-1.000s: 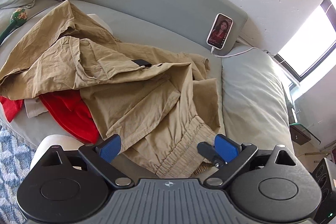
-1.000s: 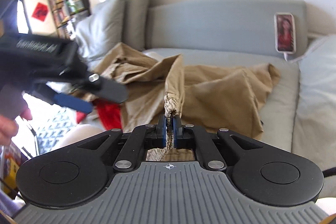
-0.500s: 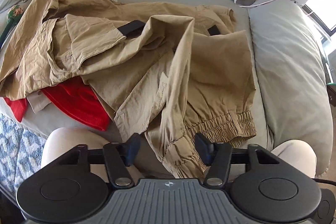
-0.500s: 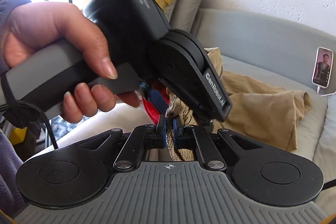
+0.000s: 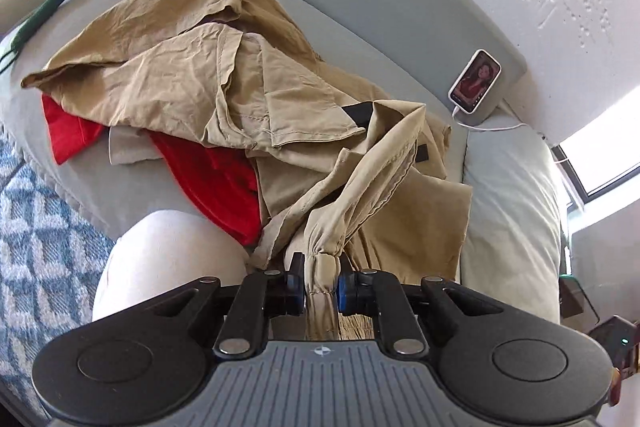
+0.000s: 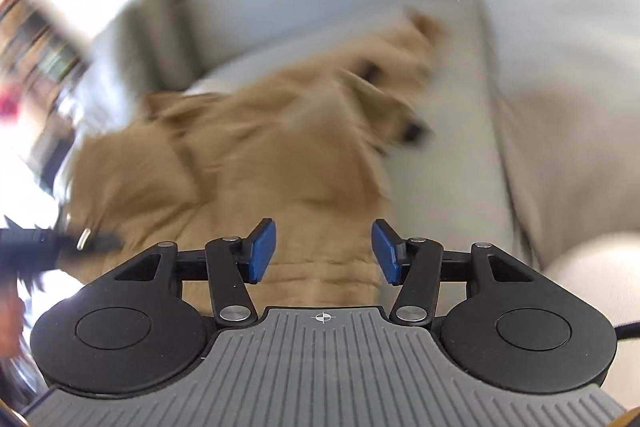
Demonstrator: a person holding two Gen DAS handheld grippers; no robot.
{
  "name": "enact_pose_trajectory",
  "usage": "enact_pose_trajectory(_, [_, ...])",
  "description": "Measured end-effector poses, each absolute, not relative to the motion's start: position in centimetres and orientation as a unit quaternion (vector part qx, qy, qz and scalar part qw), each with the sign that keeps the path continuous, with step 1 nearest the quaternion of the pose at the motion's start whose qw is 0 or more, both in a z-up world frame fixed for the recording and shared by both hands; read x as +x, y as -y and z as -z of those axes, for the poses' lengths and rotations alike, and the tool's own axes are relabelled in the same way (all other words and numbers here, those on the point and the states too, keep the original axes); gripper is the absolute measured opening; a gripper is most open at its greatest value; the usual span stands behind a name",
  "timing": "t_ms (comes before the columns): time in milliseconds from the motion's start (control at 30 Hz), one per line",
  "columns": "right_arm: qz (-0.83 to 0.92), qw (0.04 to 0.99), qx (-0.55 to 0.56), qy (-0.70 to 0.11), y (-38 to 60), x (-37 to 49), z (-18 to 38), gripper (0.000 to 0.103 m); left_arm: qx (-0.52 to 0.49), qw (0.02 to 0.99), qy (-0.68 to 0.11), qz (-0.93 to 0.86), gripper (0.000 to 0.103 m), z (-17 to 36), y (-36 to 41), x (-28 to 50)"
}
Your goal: Fold clothes
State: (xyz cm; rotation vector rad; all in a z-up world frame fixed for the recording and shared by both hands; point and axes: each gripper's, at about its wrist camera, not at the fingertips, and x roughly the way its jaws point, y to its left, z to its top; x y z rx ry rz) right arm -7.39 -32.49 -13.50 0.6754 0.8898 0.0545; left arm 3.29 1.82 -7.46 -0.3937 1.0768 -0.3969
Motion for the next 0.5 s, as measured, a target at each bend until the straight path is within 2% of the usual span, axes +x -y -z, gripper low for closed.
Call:
enact_pose_trajectory(100, [-0.036, 0.761, 0.454, -0.463, 33.8, -7.6, 17.0, 0.055, -0.188, 0.823, -0.503, 0.186, 0.013, 7.2, -1.8, 3.6])
enact_pose_trajectory(233, [0.009, 0.758, 0.428, -0.492, 32.5, -8.2, 18.7, 0.056, -0.184, 0.825, -0.505, 0.176, 0.013, 7.5, -2.1, 3.9])
enact_pose_trajectory(500, [-0.038, 0.738, 0.505, -0.446, 33.8, -8.1, 21.2, 0.055, -0.186, 0.825, -0.509, 0.161, 0.013, 8.3, -3.0, 4.3])
